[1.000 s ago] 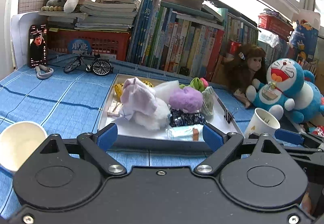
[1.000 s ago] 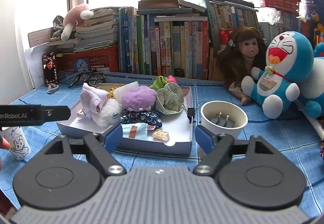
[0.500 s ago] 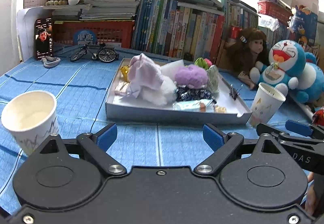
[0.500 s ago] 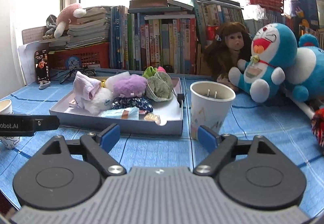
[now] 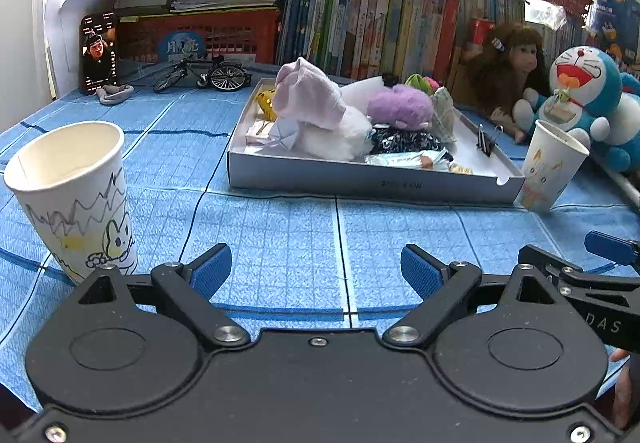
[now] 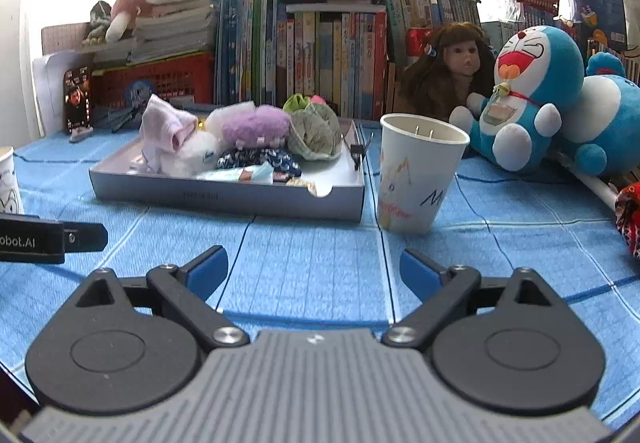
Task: Organize soft objects
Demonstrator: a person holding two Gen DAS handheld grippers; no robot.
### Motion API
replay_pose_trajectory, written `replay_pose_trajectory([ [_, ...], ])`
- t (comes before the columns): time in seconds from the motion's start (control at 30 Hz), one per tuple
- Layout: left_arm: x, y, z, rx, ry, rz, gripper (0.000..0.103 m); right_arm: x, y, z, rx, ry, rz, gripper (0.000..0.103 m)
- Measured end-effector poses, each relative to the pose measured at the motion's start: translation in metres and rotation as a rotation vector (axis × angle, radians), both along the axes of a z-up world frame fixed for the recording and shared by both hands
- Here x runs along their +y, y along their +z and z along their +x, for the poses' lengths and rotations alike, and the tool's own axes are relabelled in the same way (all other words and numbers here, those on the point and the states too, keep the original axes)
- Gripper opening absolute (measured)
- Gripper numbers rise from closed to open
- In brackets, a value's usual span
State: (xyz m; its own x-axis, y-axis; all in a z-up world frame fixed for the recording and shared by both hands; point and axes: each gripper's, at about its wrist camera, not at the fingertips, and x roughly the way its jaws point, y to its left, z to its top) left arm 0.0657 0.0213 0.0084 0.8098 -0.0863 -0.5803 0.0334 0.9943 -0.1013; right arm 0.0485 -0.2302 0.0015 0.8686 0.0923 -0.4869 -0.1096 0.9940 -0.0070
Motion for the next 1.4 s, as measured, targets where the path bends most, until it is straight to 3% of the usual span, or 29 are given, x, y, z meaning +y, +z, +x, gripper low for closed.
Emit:
replay_pose_trajectory([
  [0.4,-0.001,-0.018,0.011,0.038,0.024,0.021,0.092,0.007,-0.018,0.004,0.052,0.004,-0.028,0.102],
  [0.87,-0.004,-0.028,0.017,0.033,0.023,0.097,0.103,0.011,-0.024,0.009,0.081,-0.016,-0.024,0.103],
  [1.4,-0.001,-0.029,0.021,0.037,0.026,0.099,0.103,0.010,-0.025,0.010,0.086,-0.009,-0.019,0.103],
])
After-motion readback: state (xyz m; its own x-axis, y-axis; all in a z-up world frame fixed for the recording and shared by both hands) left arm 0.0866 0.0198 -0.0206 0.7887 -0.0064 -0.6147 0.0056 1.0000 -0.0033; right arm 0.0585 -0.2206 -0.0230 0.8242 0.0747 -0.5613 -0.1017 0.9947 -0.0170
